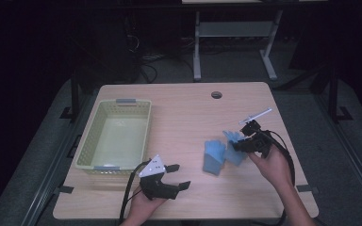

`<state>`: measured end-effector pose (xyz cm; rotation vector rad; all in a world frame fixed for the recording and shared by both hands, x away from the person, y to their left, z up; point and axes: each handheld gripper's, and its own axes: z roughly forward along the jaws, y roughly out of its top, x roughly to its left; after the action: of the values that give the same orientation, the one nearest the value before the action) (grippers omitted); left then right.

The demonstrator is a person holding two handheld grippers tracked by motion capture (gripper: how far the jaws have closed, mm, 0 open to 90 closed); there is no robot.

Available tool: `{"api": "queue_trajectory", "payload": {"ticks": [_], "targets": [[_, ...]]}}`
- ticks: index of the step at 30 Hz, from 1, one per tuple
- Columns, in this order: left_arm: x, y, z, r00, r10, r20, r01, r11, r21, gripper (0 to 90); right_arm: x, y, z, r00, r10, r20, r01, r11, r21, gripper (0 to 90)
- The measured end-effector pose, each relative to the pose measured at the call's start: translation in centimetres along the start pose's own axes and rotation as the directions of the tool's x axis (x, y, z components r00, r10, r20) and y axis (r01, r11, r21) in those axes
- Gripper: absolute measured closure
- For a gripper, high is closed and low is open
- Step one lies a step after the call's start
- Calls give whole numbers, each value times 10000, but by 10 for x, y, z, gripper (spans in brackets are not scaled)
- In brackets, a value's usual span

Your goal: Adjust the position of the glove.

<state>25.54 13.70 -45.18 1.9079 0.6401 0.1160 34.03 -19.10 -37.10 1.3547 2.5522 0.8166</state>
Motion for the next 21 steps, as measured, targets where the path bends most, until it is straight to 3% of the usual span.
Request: {"api": "queue_trajectory", "payload": {"ticks": [21], "targets": [[0,1,-2,10000,30,-49,-31,9999,-122,246,26,20,51,9916,-399,-1230,484,9966,667,785]]}}
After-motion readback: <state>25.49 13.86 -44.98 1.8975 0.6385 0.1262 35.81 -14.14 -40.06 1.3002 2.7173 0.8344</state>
